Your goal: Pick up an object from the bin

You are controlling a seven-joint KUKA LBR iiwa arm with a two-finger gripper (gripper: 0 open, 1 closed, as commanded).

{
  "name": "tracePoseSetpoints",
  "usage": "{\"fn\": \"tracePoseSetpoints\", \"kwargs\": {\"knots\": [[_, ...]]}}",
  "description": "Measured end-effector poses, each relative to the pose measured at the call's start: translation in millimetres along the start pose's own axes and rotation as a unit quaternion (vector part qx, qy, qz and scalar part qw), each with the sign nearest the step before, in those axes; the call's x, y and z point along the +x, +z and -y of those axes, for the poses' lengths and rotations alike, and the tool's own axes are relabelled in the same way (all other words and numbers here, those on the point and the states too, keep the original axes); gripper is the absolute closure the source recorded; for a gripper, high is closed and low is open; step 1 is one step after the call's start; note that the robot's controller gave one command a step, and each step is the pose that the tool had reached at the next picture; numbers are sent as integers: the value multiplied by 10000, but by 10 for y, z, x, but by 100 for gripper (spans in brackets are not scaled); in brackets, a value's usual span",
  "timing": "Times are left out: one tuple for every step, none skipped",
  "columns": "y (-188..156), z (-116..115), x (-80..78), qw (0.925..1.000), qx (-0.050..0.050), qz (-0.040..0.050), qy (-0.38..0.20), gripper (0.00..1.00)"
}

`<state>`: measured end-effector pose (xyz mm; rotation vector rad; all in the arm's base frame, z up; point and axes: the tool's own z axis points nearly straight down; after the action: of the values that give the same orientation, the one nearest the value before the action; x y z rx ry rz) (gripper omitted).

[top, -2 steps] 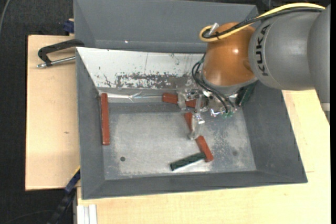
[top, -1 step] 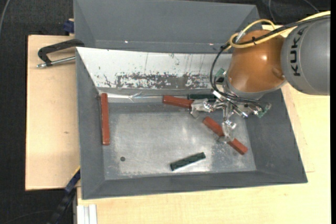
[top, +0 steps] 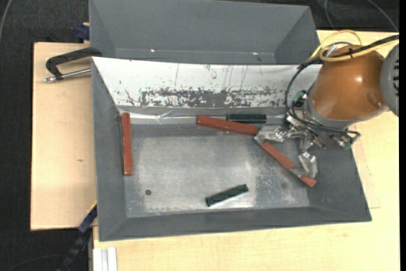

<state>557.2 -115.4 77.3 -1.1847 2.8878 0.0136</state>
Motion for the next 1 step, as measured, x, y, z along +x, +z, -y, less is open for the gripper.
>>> {"fn": "tracePoseSetpoints", "kwargs": {"knots": [[51,-52,365,9999,5,-100,81,0]]}}
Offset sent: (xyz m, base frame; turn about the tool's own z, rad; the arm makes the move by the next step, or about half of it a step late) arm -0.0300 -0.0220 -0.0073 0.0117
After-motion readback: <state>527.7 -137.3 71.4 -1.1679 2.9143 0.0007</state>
